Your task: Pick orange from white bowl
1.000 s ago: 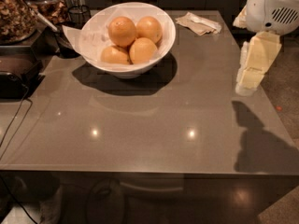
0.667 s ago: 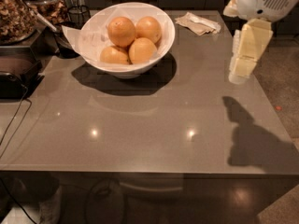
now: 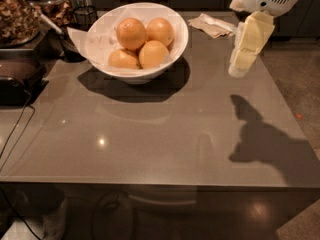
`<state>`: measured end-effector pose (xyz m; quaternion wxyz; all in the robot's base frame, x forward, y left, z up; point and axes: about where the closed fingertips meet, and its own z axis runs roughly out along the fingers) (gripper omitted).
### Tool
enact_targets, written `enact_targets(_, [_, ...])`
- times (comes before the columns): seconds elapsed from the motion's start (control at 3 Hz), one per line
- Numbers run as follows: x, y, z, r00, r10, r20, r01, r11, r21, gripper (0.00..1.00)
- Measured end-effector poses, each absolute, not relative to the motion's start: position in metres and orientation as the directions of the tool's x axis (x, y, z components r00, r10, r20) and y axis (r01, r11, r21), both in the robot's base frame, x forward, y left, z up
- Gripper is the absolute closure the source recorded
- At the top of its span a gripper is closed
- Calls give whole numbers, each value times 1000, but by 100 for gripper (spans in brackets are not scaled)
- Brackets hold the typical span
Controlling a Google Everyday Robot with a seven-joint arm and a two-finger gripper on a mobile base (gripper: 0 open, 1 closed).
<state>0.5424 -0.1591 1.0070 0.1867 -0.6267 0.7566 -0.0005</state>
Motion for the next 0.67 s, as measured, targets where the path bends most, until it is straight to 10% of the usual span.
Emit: enact_targets(0.67, [622,-87,1035,-15,-924,-381,-948,134,-289,0])
